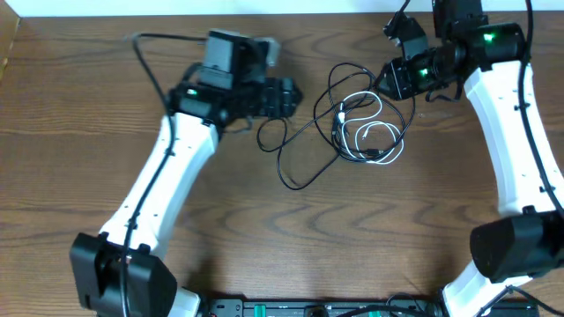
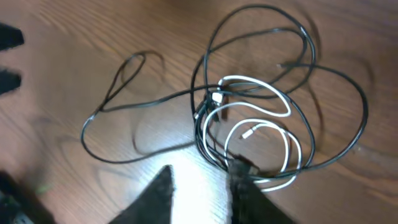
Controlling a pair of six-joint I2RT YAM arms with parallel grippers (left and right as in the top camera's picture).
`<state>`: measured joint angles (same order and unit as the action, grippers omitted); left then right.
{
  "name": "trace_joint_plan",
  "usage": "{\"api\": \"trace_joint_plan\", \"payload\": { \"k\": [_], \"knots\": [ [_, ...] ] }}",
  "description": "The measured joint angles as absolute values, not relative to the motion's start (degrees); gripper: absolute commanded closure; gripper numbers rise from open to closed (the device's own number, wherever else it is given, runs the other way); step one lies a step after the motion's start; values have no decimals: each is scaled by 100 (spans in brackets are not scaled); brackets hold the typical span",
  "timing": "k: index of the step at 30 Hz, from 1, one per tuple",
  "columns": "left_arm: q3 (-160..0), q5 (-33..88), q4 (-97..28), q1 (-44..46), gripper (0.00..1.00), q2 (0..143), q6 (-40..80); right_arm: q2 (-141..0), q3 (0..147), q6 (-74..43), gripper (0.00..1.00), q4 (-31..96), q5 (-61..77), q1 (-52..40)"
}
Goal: Untangle cables
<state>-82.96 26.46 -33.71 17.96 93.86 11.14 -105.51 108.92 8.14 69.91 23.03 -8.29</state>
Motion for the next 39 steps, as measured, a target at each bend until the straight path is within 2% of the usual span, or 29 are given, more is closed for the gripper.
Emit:
{"api": "trace_joint_plan", "payload": {
  "k": [6,13,18,19,20,21,25,30,37,39],
  "knots": [
    [-8296,2661,-2510,2362,23,10095,1474,-10669,10888,794,47,6991,2204,-569],
    [-8289,2665,-2112,2836,25,11043,1658,-10669,10888,862,42,6919,2163,-386],
    [-8289,2668,-2171,2840,58,11128,1678,-10691,10822,923,42,6593,2134,-386],
    [-8289,2668,-2222,2853,61,11163,1669,-10722,10822,930,42,6545,2134,-386],
    [-8289,2668,-2250,2869,71,11218,1673,-10772,10822,932,42,6490,2134,-386],
    [-8289,2665,-2259,2891,91,11273,1682,-10844,10822,937,43,6447,2137,-386],
    [-8287,2668,-2324,2952,93,11524,1693,-11157,10781,954,49,6316,2139,-386],
    [-8287,2753,-2447,2856,93,11351,1671,-11496,10763,1205,50,6176,2486,-388],
    [-8285,2982,-3201,2733,93,10114,1496,-11867,10748,2248,32,6235,3212,-519],
    [-8285,3057,-3347,2744,92,9929,1483,-11869,10739,2558,32,6233,3299,-622]
  ]
}}
